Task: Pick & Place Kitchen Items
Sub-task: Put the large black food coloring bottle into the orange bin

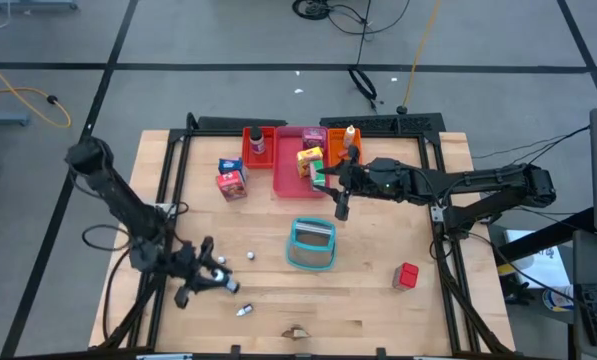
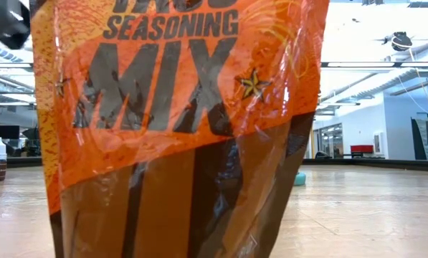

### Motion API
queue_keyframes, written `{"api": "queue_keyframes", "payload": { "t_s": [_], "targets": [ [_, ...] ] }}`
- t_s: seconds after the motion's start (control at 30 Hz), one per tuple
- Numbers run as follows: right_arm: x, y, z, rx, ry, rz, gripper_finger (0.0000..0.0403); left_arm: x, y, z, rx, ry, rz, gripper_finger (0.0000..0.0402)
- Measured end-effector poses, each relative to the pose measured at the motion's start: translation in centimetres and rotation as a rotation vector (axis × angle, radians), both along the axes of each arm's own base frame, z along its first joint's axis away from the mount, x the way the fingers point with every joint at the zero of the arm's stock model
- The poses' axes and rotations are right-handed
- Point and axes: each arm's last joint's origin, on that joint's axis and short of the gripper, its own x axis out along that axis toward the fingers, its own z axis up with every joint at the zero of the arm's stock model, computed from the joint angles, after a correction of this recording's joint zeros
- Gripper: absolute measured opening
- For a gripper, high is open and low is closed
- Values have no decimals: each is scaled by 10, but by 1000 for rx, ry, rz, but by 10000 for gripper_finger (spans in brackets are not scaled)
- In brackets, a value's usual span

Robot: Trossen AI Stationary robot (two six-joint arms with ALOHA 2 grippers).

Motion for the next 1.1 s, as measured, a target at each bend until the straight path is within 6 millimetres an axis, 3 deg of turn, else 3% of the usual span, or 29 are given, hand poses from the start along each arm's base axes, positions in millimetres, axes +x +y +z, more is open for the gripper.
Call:
{"api": "queue_keyframes", "payload": {
  "t_s": [0.3,0.67,0.9,1.1],
  "targets": [
    [0,0,-1,0,6,0,171,16,43,22,77,31,187,130],
    [0,0,-2,1,19,1,171,57,77,86,272,169,275,130],
    [1,4,-1,32,2,124,171,86,111,112,316,152,252,130],
    [1,4,2,52,-33,122,171,115,140,132,313,142,241,130]
  ]
}}
